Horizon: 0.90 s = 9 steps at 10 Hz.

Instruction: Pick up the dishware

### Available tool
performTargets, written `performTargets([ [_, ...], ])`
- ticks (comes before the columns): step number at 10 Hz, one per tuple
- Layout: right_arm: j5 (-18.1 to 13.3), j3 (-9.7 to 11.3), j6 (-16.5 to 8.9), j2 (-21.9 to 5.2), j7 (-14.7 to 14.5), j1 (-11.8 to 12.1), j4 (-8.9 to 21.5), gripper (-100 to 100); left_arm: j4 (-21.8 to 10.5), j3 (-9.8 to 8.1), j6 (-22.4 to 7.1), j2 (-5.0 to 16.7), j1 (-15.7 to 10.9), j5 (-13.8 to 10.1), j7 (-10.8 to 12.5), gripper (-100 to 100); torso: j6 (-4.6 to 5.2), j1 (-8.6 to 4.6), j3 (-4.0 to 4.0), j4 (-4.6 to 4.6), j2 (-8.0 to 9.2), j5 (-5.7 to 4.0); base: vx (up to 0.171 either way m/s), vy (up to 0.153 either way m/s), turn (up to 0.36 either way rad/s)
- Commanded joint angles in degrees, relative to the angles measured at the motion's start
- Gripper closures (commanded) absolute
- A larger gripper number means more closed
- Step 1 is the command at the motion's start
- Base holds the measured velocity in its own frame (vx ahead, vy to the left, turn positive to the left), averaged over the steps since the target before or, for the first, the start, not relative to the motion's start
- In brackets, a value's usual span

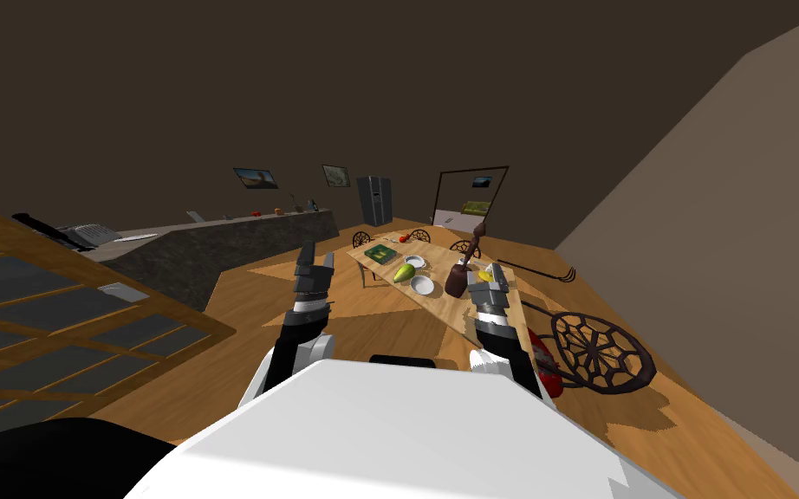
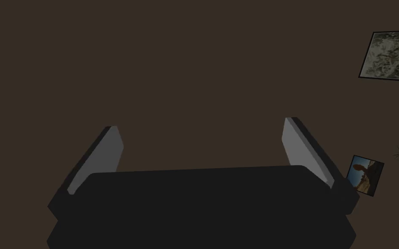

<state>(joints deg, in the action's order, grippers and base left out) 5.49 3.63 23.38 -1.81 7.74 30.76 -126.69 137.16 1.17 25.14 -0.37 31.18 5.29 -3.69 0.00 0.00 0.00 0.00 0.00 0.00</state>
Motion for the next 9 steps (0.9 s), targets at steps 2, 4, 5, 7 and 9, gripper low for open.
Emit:
performTargets([
  [2,-2.3,0.1,-0.1,-3.8,-2.3,-0.5,1.5,-100,0.0,0.00,0.0,0.0,0.0,0.0,0.0,0,0.00,0.11,0.00,0.00,0.00,0.02,0.011,0.056,-0.033],
  [4,-4.6,0.1,-0.3,-6.7,-4.6,-1.0,2.9,-100,0.0,0.01,0.0,0.0,0.0,0.0,0.0,0,0.00,0.37,-0.05,-0.02,-0.08,0.08,0.027,0.110,-0.037],
  [5,-6.0,0.2,-0.3,-8.2,-6.0,-1.3,3.8,-100,0.0,0.01,0.0,0.0,0.0,0.0,0.0,0,0.00,0.40,-0.07,-0.03,-0.12,0.09,0.043,0.108,-0.046],
  [7,-9.2,0.2,-0.4,-11.6,-9.2,-1.9,5.7,-100,0.0,0.01,0.0,0.0,0.0,0.0,0.0,0,0.00,0.42,-0.08,-0.03,-0.13,0.09,0.015,0.129,-0.051],
  [9,-11.0,0.2,-0.5,-13.4,-11.0,-2.2,6.7,-100,0.0,0.01,0.0,0.0,0.0,0.0,0.0,0,0.00,0.55,-0.03,-0.01,-0.06,0.12,0.009,0.124,-0.042],
])
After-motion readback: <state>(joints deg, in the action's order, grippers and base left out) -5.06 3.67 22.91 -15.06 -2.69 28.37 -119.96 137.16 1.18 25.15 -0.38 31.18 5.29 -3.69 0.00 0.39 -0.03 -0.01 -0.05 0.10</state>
